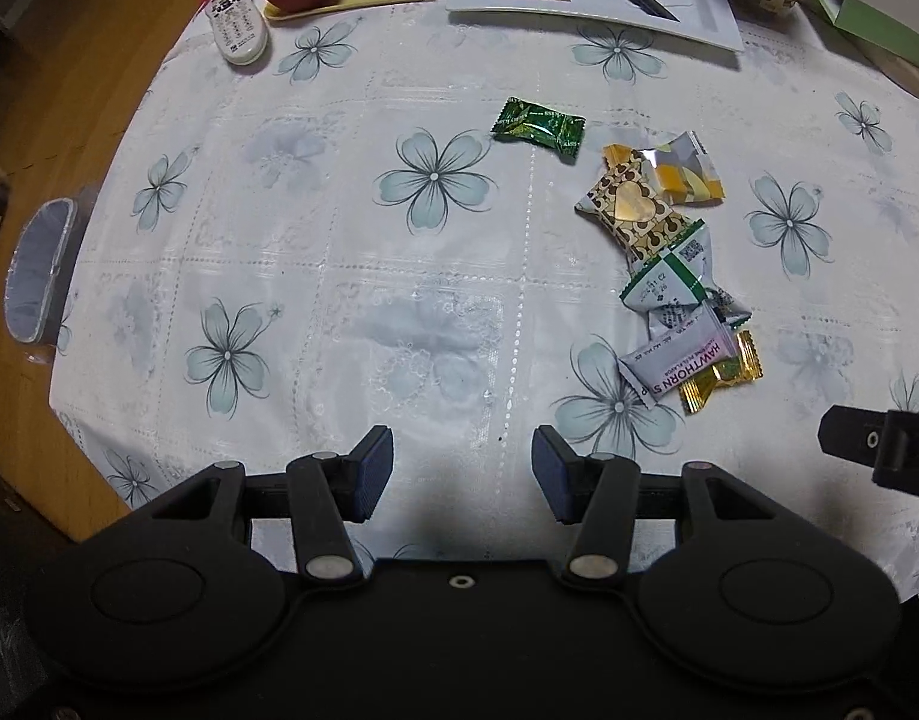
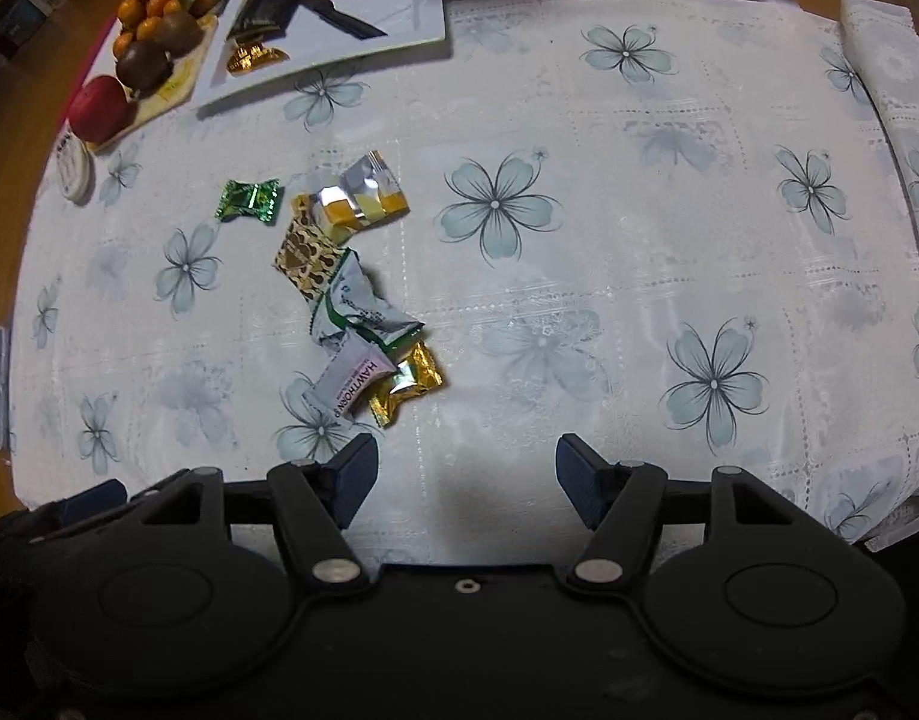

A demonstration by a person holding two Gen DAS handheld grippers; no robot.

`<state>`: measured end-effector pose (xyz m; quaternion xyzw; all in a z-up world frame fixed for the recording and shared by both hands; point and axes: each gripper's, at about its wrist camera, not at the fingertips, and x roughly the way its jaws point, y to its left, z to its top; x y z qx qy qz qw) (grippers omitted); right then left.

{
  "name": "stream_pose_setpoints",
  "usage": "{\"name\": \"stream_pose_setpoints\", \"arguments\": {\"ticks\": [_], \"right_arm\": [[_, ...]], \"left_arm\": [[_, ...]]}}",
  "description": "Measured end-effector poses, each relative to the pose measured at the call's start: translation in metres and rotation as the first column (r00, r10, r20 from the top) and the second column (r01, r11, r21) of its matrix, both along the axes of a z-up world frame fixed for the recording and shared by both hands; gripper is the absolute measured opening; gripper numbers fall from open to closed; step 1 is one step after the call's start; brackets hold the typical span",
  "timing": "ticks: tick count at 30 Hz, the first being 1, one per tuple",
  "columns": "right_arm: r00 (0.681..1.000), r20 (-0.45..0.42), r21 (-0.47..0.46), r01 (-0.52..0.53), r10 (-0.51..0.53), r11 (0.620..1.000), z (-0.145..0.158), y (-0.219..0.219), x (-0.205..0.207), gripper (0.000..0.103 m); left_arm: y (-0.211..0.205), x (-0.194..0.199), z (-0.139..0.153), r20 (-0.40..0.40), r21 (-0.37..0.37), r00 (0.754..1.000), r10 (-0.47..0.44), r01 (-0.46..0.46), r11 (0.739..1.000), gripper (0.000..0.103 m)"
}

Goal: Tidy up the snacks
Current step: 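Move both open tools back toward the snack pile, then grasp the green-white packet with the right tool while the left tool grasps the brown heart-print packet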

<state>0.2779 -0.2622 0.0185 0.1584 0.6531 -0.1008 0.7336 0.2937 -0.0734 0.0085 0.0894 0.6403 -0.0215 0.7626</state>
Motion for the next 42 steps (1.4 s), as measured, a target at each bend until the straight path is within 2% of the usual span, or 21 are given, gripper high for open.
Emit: {"name": "stream_pose_setpoints", "arguments": {"ticks": [6, 13, 16, 20, 22, 25, 29, 34, 36, 39, 42], "right_arm": [[0.999, -0.031, 0.002, 0.009, -0.009, 1.0, -0.011, 0.005, 0.034, 0.069], [0.996, -0.023, 0.017, 0.089, -0.088, 0.996, -0.036, 0.006, 0.062, 0.069], [0.997, -0.014, 0.006, 0.082, -0.081, 0.997, -0.048, 0.013, 0.071, 0.069], [1.0, 0.019, 0.005, 0.023, -0.023, 1.0, -0.055, 0.031, 0.08, 0.069], [0.999, 0.03, -0.013, -0.014, 0.015, 1.0, -0.059, 0.041, 0.082, 0.069], [0.999, 0.022, 0.008, -0.029, 0.029, 1.0, -0.067, 0.044, 0.086, 0.068], [0.999, 0.008, -0.016, -0.049, 0.049, 0.999, -0.073, 0.043, 0.083, 0.064], [0.997, 0.01, -0.069, -0.077, 0.077, 0.995, -0.065, 0.034, 0.072, 0.043], [0.997, 0.0, -0.097, -0.071, 0.071, 0.993, -0.063, 0.027, 0.069, 0.044], [0.999, -0.023, -0.073, -0.046, 0.044, 0.996, -0.061, 0.007, 0.059, 0.044], [0.999, -0.052, -0.049, -0.012, 0.009, 0.999, -0.062, -0.016, 0.049, 0.045]], "left_arm": [[0.001, 0.031, 0.002, 0.011, 0.003, 1.0, 0.005, -0.005, 1.0, 0.058], [0.005, 0.053, 0.0, 0.017, -0.049, 0.999, 0.028, -0.027, 0.998, 0.058], [0.005, 0.058, 0.0, 0.014, -0.059, 0.999, 0.036, -0.035, 0.998, 0.058], [0.007, 0.06, 0.008, -0.014, -0.133, 0.997, 0.074, -0.075, 0.988, 0.057], [0.005, 0.056, 0.017, -0.023, -0.16, 0.996, 0.084, -0.086, 0.983, 0.054], [0.005, 0.049, 0.03, 0.024, -0.13, 0.994, 0.11, -0.106, 0.986, 0.054], [0.011, 0.047, 0.042, 0.01, -0.207, 0.99, 0.138, -0.133, 0.969, 0.054], [0.007, 0.031, 0.076, 0.036, -0.302, 0.992, 0.122, -0.106, 0.948, 0.054], [0.003, 0.022, 0.09, 0.04, -0.349, 0.992, 0.119, -0.098, 0.932, 0.054], [-0.01, 0.012, 0.109, 0.029, -0.405, 0.994, 0.105, -0.085, 0.911, 0.054], [-0.031, 0.003, 0.13, 0.061, -0.409, 0.997, 0.041, -0.012, 0.913, 0.054]]}}
